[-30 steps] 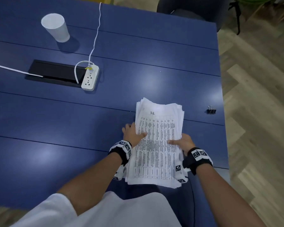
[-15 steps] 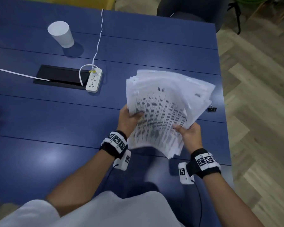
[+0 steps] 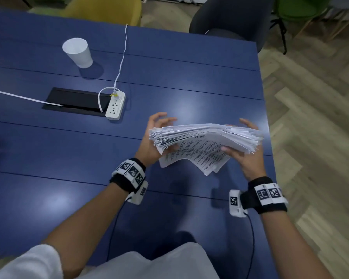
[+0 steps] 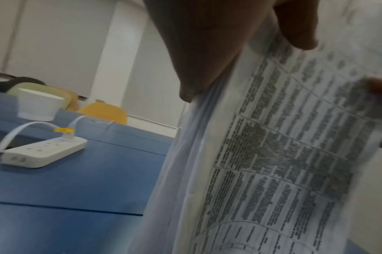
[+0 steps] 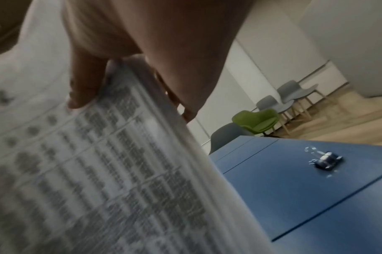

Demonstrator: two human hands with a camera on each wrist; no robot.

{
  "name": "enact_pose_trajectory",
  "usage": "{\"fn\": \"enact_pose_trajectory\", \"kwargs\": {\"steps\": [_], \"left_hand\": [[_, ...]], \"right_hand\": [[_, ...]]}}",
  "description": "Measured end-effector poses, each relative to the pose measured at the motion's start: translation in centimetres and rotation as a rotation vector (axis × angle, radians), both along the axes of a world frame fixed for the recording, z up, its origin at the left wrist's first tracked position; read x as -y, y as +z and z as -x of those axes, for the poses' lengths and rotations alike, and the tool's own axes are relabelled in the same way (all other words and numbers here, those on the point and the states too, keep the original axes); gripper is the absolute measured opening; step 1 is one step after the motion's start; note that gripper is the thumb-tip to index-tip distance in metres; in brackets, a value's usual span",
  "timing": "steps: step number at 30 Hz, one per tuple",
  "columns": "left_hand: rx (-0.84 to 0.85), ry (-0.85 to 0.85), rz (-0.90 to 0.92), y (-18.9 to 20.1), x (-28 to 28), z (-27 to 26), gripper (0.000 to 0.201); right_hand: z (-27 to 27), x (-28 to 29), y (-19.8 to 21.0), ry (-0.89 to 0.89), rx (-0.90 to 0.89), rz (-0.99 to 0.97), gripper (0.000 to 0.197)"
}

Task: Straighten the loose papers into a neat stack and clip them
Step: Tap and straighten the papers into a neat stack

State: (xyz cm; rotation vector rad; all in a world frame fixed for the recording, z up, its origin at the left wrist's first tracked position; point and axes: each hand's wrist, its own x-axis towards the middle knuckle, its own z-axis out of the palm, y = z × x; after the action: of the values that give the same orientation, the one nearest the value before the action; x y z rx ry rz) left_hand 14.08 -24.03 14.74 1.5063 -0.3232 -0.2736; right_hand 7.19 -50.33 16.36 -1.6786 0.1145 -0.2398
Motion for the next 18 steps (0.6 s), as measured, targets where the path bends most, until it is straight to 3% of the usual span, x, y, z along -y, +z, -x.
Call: {"fn": "enact_pose_trajectory", "kwargs": {"steps": [3, 6, 8, 13, 15, 18], "left_hand": [[-0.005, -0.063, -0.119, 0.3, -0.1, -0.9, 0.074], [-0.035, -0.006, -0.109, 0.2, -0.8, -2.0, 0.061], [-0.008, 0.015, -0.161, 0.0, 0.0, -2.3, 0.047], [-0.034, 0.262, -0.112, 1.3, 2.7, -2.1, 0.026], [-0.005, 0.257, -0.090, 1.6, 2.3, -2.3, 0.028], [0.048, 0.182, -0.129, 1.5, 1.3, -2.6, 0.043]], "right_hand": [[-0.7, -0.5, 0.1, 0.007, -0.128, -0.073, 0.056], [-1.3, 0.4, 0.1, -0.007, -0.146, -0.054, 0.062], [-1.7, -0.4, -0.2, -0.015, -0.146, -0.075, 0.054], [-2.7, -2.9, 1.4, -0.160, -0.080, -0.124, 0.035], [-2.5, -2.1, 2.6, -0.167, -0.064, -0.121, 0.039], [-2.3, -0.9, 4.4, -0.123, 0.025, -0.009, 0.061]]}}
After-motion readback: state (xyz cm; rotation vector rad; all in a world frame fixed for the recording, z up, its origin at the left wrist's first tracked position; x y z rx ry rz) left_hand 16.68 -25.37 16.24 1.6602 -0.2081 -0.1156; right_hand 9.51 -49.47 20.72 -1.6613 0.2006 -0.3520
